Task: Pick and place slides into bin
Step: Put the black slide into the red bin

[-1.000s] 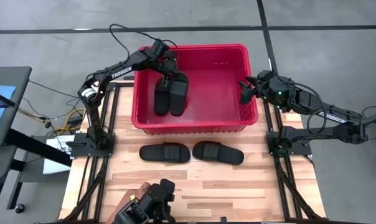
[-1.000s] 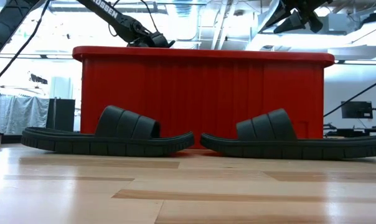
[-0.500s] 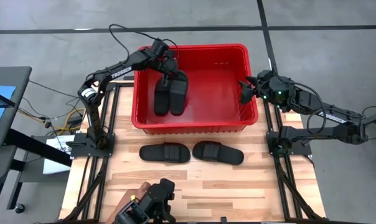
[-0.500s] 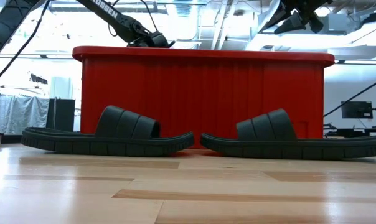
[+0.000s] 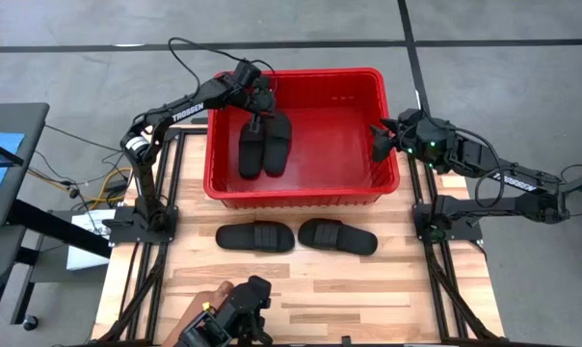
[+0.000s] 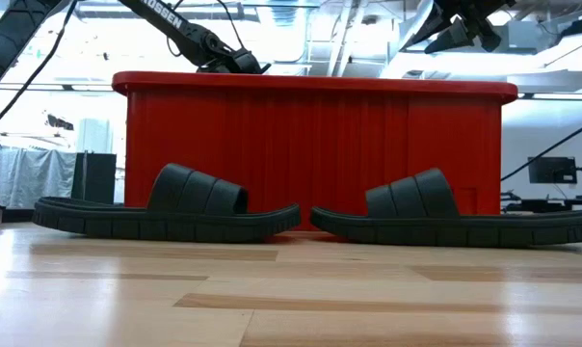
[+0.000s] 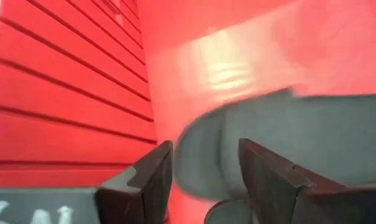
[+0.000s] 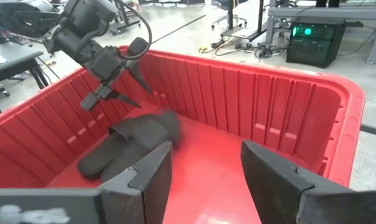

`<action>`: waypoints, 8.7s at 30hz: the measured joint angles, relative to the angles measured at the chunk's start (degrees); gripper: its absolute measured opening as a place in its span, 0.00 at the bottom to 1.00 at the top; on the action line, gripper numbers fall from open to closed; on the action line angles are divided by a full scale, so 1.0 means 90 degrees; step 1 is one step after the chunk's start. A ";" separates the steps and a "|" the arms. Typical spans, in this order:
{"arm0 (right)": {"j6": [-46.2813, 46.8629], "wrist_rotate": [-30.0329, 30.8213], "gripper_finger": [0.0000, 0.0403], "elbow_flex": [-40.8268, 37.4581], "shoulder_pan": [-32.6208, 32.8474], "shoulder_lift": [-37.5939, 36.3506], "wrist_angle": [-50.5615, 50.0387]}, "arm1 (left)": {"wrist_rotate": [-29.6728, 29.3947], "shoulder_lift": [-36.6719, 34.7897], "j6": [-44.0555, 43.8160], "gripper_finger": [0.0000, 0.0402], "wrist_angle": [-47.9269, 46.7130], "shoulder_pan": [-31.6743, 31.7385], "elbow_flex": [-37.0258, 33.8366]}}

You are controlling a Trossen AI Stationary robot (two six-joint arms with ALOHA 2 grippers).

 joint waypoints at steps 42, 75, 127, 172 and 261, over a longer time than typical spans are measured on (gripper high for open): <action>-0.0851 -0.0019 0.45 0.0000 0.0501 -0.0002 0.0166 | -0.1922 -0.1521 -0.3329 0.43 -0.2048 -0.0326 0.2176; -0.1077 -0.0013 0.45 0.0000 0.3114 -0.0002 0.0243 | -0.2478 -0.4284 -0.7398 0.43 -0.4569 -0.4416 -0.0072; 0.0665 -0.0017 0.45 -0.0005 0.4396 0.0762 0.0867 | -0.2671 -0.5949 -0.2273 0.43 -0.1900 -0.7301 -0.5753; 0.0627 -0.0179 0.45 -0.0005 0.4393 0.0695 0.0867 | -0.3566 -0.4743 -0.2168 0.43 -0.2325 -0.8998 -0.5209; -0.0163 0.0312 0.42 0.0000 0.7249 0.0569 0.3392 | -0.6701 -0.0869 -0.7702 0.03 -0.3737 -1.0096 -0.0007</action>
